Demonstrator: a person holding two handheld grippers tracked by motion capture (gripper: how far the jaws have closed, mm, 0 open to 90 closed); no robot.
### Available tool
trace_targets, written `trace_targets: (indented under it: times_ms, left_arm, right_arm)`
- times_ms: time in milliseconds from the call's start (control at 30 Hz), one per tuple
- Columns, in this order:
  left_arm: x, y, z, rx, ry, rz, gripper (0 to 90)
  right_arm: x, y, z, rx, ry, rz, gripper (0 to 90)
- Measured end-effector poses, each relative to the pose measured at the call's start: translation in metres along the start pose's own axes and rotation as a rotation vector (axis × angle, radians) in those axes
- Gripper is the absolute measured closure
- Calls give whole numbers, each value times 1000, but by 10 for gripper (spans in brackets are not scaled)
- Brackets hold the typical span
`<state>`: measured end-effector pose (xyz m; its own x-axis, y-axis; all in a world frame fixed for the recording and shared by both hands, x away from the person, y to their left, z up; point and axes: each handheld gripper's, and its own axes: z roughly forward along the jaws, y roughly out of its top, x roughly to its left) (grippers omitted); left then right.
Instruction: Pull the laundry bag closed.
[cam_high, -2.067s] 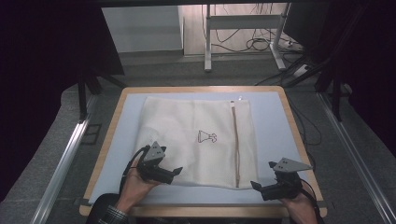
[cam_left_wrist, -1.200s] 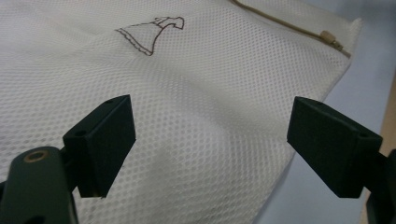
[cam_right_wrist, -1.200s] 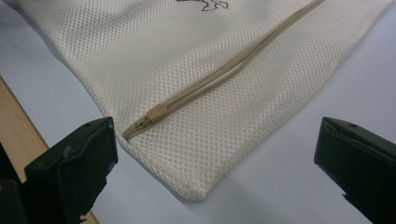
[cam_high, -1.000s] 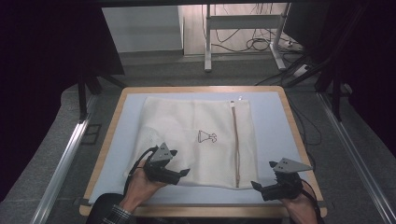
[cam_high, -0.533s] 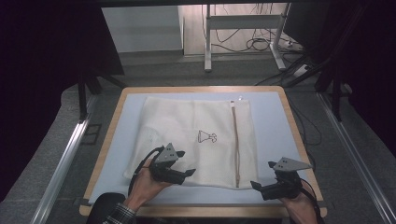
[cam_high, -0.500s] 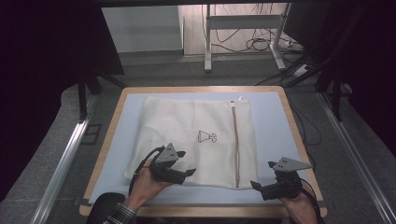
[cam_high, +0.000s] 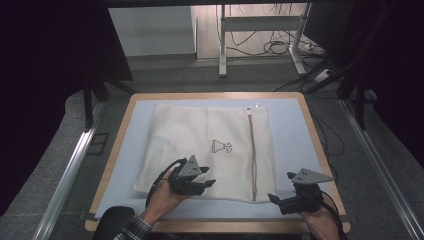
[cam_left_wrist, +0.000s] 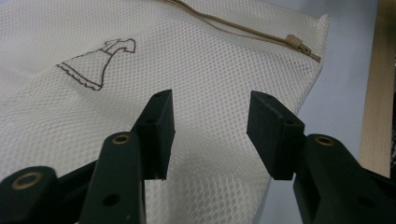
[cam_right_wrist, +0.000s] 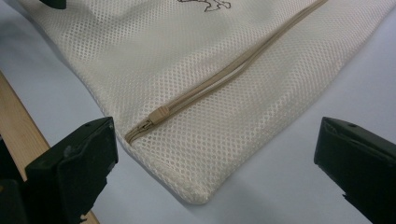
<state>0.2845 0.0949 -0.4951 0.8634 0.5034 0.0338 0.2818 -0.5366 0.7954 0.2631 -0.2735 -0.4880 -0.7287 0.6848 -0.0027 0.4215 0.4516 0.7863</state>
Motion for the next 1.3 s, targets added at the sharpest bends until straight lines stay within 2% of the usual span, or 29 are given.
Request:
trace_targets:
  times_ms: [167,433,467,567,733,800,867,900,1067,1167,1300]
  left_arm:
    - [-3,5,7,2,-15,13,585]
    - [-10,15,20,-14,-79,12,668]
    - [-10,16,21,-12,-85,24,681]
    - [-11,19,25,-33,-122,9,734]
    - [-13,22,33,-40,-143,10,862]
    - [-16,25,41,-33,-154,10,895]
    - [-19,26,46,-31,-164,10,896]
    - [-19,28,49,-20,-169,28,896]
    - [-24,32,61,-10,-183,23,897]
    - [-26,33,67,3,-188,43,896]
    - [-29,35,74,-3,-205,44,896]
  right_arm:
    - [0,0,1,3,-1,-6,0]
    - [0,0,1,6,-3,-7,0]
    - [0,0,1,7,-2,-7,0]
    - [0,0,1,11,0,-6,0]
    - [0,0,3,23,3,-8,0]
    - [0,-1,4,31,2,-7,0]
    - [0,-1,4,38,-8,-9,0]
    - [1,0,4,38,-17,-13,0]
    - [0,-1,5,35,-20,-7,0]
    - [0,-1,6,43,-14,-1,5]
    - [0,-1,6,44,-17,-4,13]
